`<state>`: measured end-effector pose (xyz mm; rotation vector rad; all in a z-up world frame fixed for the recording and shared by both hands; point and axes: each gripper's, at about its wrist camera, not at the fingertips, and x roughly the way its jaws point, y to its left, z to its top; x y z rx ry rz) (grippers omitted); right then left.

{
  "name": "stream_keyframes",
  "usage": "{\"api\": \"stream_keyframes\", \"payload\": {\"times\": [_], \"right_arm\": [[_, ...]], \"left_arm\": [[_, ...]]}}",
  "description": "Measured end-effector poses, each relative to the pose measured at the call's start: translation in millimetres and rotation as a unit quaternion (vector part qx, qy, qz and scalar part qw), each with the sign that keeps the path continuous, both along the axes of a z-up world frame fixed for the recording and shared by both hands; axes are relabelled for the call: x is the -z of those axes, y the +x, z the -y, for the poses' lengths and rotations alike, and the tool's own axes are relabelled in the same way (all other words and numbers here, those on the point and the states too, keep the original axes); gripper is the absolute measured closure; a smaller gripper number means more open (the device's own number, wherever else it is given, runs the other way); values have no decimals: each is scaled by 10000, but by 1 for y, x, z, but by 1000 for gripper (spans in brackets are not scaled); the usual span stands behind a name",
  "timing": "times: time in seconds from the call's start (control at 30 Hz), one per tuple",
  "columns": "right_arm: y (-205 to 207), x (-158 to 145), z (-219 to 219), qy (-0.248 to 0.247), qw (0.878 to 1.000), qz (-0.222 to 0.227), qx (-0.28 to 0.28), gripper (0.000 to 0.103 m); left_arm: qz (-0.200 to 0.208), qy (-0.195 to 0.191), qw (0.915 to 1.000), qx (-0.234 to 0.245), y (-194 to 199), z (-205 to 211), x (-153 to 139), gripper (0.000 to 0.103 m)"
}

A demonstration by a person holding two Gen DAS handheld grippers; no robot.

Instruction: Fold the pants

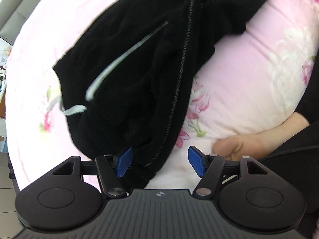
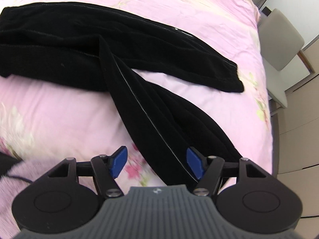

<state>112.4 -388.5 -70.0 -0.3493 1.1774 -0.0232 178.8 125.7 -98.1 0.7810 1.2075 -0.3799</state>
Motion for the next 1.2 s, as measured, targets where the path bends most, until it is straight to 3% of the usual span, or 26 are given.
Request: {"api": "stream_keyframes", "payload": {"times": [0.1,0.23,0.33,0.4,0.57,0.63,0.77,1.0,1.2], "right_arm": [[-3,19,27,-164,9998,-44,-133,40],[-20,14,26,-172,9994,-270,-123,42],[-21,26,25,-347,9985,-359,-244,44],[-16,45,30,-450,9976,-434,-290,47],[-6,76,37,-653,9964,-475,-257,57],[-3,81,41,-760,9965,-317,-127,76],[-4,62,52,-542,9980,31,327,100],[-15,-17,85,-881,9855,1027,1025,103],[6,-56,105,-1028,9797,1173,1259,103]], "left_arm": [[190,336,9993,-18,-20,6,25,28],[375,621,9974,-25,-28,11,54,28],[544,834,9950,-119,-25,16,62,45],[519,719,9958,-241,-22,14,60,57],[685,491,9952,-505,-22,9,54,71],[738,275,9947,-666,-22,2,48,78],[935,-205,9890,-1131,-24,-15,28,81],[1667,-1027,9622,-1891,-31,-46,-35,83],[2017,-1302,9438,-2270,-19,-49,-80,84]]}}
